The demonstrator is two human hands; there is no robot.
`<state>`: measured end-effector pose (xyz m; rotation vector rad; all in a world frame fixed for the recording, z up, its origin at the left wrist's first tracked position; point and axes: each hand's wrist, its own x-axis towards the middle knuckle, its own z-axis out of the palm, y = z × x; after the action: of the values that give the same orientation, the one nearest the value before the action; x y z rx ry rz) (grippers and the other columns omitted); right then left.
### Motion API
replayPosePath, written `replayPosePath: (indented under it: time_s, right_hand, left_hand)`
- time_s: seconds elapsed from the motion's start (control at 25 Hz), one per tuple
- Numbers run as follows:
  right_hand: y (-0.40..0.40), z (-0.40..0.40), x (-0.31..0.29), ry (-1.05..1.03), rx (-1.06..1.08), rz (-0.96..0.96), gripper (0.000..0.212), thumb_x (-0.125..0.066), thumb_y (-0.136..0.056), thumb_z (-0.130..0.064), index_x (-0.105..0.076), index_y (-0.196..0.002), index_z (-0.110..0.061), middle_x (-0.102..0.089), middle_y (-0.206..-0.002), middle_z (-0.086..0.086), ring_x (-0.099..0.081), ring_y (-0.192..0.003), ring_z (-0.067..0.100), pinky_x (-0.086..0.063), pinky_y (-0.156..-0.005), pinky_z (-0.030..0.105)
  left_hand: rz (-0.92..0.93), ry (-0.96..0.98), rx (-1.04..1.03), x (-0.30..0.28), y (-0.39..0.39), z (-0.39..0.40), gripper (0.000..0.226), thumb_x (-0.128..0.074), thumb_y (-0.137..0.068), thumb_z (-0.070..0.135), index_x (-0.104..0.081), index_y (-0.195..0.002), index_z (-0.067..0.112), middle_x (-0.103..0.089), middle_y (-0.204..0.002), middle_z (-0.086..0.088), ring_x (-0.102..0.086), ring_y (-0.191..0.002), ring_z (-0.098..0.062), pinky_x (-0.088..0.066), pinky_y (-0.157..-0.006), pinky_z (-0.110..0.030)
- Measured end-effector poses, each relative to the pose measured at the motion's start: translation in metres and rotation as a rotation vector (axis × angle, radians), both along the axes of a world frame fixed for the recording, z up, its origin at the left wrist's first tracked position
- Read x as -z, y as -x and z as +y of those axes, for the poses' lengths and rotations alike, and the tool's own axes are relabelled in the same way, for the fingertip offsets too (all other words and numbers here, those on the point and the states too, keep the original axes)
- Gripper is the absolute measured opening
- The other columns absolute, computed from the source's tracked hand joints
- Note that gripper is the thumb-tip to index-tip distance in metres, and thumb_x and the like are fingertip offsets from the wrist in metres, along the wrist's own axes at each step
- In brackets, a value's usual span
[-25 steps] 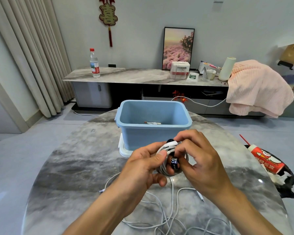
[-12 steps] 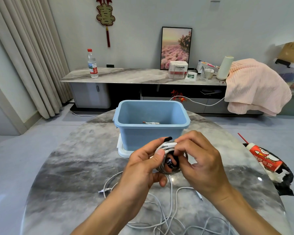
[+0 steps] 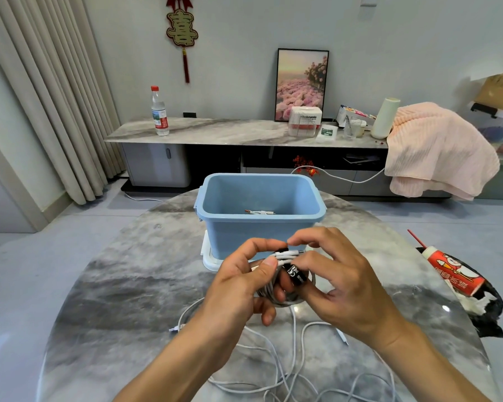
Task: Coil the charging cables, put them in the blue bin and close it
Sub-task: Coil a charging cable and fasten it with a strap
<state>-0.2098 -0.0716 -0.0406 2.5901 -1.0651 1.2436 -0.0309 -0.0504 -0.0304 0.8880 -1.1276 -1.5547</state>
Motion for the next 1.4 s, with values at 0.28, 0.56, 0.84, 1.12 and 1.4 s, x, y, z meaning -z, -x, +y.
replayPosePath:
  time_s: [0.28,0.56,0.84,1.12,1.4]
  right_hand:
    - [0.009,-0.002,-0.010,-0.039,-0.069,-0.010,0.013,-0.077,-0.079,-0.004,-0.065,-0.075,-0.007,-0.067,-0.094,0.000,-0.060,-0.083,0.019,-0.049,-0.070,0.034]
    - [0.005,0.001,-0.018,-0.052,-0.105,0.063,0.022,-0.075,-0.083,-0.010,-0.058,-0.069,-0.010,-0.066,-0.094,0.000,-0.060,-0.080,0.019,-0.048,-0.069,0.032]
    - [0.013,-0.003,-0.019,-0.559,-0.256,-0.383,0.018,-0.082,-0.075,-0.015,-0.068,-0.073,-0.004,-0.066,-0.076,0.007,-0.065,-0.068,0.025,-0.055,-0.064,0.033]
    - [0.007,0.000,-0.015,-0.792,-0.226,-0.666,0.020,-0.075,-0.071,-0.014,-0.064,-0.077,0.002,-0.070,-0.079,0.016,-0.065,-0.069,0.013,-0.052,-0.066,0.020]
    - [0.005,-0.002,-0.016,-0.926,-0.232,-0.751,0.020,-0.077,-0.071,-0.013,-0.061,-0.074,-0.002,-0.065,-0.066,0.003,-0.060,-0.062,0.009,-0.049,-0.061,0.017]
  left_hand:
    - [-0.027,-0.018,0.013,0.000,0.000,-0.001,0.017,-0.048,-0.098,0.006,-0.063,-0.105,0.010,-0.060,-0.069,-0.013,-0.051,-0.055,-0.017,-0.035,-0.038,-0.021]
    - [-0.219,0.053,0.080,0.002,-0.002,-0.001,0.013,-0.048,-0.101,0.007,-0.059,-0.103,0.011,-0.061,-0.065,-0.002,-0.050,-0.057,-0.015,-0.036,-0.040,-0.023]
    - [-0.298,0.093,0.165,0.003,-0.003,-0.001,0.010,-0.048,-0.101,0.007,-0.055,-0.102,0.013,-0.059,-0.069,-0.007,-0.049,-0.060,-0.017,-0.036,-0.040,-0.023]
    - [-0.251,0.132,0.226,-0.001,-0.006,-0.001,0.011,-0.046,-0.102,0.005,-0.055,-0.102,0.013,-0.059,-0.071,-0.008,-0.048,-0.060,-0.015,-0.035,-0.039,-0.022]
    - [-0.253,0.181,0.255,-0.002,-0.007,0.001,0.015,-0.052,-0.092,0.019,-0.053,-0.104,0.009,-0.060,-0.070,-0.006,-0.048,-0.060,-0.014,-0.035,-0.039,-0.021]
